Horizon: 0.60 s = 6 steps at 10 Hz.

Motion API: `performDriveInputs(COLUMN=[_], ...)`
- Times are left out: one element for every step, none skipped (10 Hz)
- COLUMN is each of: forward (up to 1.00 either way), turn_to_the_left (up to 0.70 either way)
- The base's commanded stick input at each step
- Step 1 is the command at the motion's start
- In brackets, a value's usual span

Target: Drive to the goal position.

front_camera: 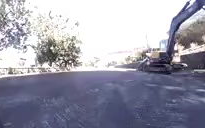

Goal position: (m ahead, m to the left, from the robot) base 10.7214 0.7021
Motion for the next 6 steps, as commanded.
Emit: performDriveInputs(forward=[0.5, 0.5, 0.5, 0.5, 0.5, 0.5], turn_to_the_left=[0.0, 0.0, 0.0, 0.0, 0.0, 0.0])
